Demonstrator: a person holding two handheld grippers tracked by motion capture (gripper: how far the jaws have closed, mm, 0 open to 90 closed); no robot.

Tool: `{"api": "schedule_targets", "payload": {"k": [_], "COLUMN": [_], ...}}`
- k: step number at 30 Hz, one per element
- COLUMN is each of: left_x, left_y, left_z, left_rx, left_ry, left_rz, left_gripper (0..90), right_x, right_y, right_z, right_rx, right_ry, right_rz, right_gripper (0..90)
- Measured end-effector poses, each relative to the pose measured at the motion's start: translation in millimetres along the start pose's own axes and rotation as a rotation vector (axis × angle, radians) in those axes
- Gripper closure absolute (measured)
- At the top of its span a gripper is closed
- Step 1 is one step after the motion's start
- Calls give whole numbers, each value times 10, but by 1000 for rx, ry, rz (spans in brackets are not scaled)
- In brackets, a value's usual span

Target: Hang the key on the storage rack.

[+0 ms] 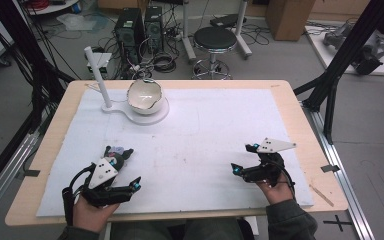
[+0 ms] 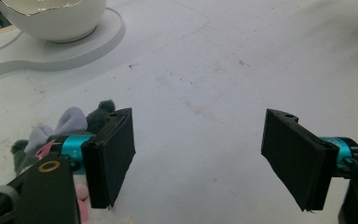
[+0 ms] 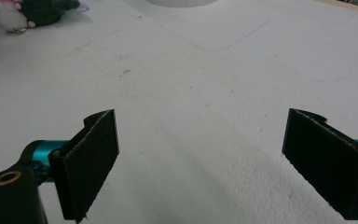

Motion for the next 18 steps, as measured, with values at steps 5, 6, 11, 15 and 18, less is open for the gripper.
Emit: {"api": "schedule_targets", "payload": {"k": [5,6,11,15,18], "left_x": [3,3,15,22,26], "left_y": [3,3,13,18,26], "left_z": [-1,-1,9,9,18], "left_rx": [-1,-1,4,5,5], "left_ry": [-7,-7,-9,-13,-16], "left_rz": [-2,-2,-2,0,-4], "left_gripper": [259,259,259,260,260], "right_x": [7,7,-2,9,5], "right_y": [-23,-23,-17,-22,-22], "right_z": [2,2,9,19,28], "right_rx": [-6,-6,-4,-3,-1], "right_ry": [1,1,-3,-7,-6], "right_rz": [-7,-7,-6,-9,-8], "right_gripper": [96,96,96,96,96]}}
Point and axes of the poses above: each handheld gripper's, and its own axes: z roughly backward along the jaws, y roughly out of its top, x roughly to its right, the point moved 9 cm from there along -z, roughly forward along the jaws, and after that the axes turned 14 degrees about z, right-handed, at the moved point
